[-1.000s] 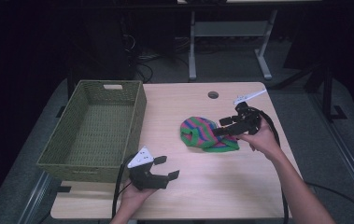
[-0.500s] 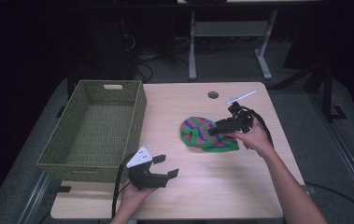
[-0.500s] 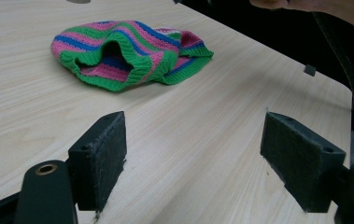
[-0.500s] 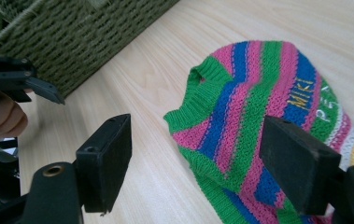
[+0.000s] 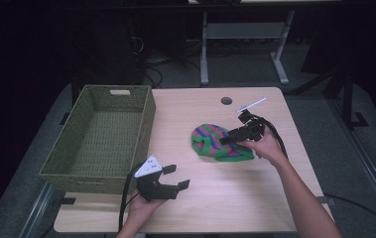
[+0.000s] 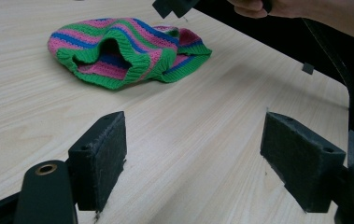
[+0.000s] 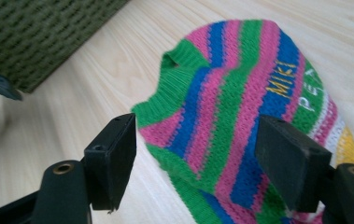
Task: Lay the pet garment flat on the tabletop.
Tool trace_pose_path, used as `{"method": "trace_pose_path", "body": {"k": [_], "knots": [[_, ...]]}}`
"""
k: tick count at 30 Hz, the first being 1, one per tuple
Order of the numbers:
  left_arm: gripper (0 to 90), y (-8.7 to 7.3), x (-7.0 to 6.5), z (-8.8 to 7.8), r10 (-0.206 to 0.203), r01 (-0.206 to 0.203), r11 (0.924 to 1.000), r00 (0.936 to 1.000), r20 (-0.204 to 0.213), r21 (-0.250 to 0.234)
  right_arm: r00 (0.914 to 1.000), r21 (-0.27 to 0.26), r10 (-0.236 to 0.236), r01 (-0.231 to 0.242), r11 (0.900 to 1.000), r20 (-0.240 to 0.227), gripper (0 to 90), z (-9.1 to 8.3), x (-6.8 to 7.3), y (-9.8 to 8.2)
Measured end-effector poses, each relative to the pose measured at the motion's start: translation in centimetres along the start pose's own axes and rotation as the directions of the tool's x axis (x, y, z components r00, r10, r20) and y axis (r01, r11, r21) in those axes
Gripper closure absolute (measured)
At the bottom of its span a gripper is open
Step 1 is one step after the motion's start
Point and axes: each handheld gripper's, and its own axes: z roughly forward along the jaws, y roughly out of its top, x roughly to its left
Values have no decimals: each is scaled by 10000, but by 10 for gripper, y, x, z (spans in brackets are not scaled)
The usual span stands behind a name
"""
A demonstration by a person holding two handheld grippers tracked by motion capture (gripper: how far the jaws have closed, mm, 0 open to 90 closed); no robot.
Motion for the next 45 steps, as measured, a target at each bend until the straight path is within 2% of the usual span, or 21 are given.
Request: {"method": "trace_pose_path", "body": {"k": [4,14,19,21,22,25,30,32,37,39,41,44,45], "knots": [[223,0,0,1,-58,58,10000,10000,36,5,9994,181,63,-70,9998,349,301,4,-5,-2],[224,0,0,0,-61,61,10000,10000,56,-46,9975,435,85,-116,9990,706,337,11,-6,-2],[224,0,0,2,-59,59,10000,9999,92,18,9933,633,210,-283,9976,1132,337,17,-10,-4],[223,0,-1,3,-36,35,10000,9999,102,46,9933,608,208,-279,9978,1134,337,19,-10,-4],[224,0,0,3,-25,24,10000,9999,99,47,9906,654,86,-176,9977,1367,337,22,-9,-4],[223,0,0,2,-60,60,10000,9999,88,29,9884,687,57,-163,9975,1518,338,24,-8,-3],[224,0,0,2,-122,123,9999,9999,117,-31,9768,880,-327,143,9960,2119,369,29,-3,-2],[224,0,0,3,-127,128,9999,9998,139,-35,9672,1016,-537,291,9944,2484,392,32,1,-2],[223,-1,0,3,-98,97,9999,9998,166,27,9624,1241,-621,299,9918,2646,423,37,2,-3],[224,-1,1,3,-118,118,9999,9998,155,-18,9568,1316,-719,357,9907,2818,433,39,3,-4],[224,-1,1,3,-196,196,9998,9996,188,-11,9492,1388,-869,464,9892,3023,451,42,5,-5],[224,-1,0,4,-152,151,9999,9997,191,14,9327,1589,-1190,676,9850,3405,488,44,10,-5],[224,-1,0,4,-156,155,9999,9997,189,33,9305,1617,-1189,656,9847,3465,503,45,10,-5]]}}
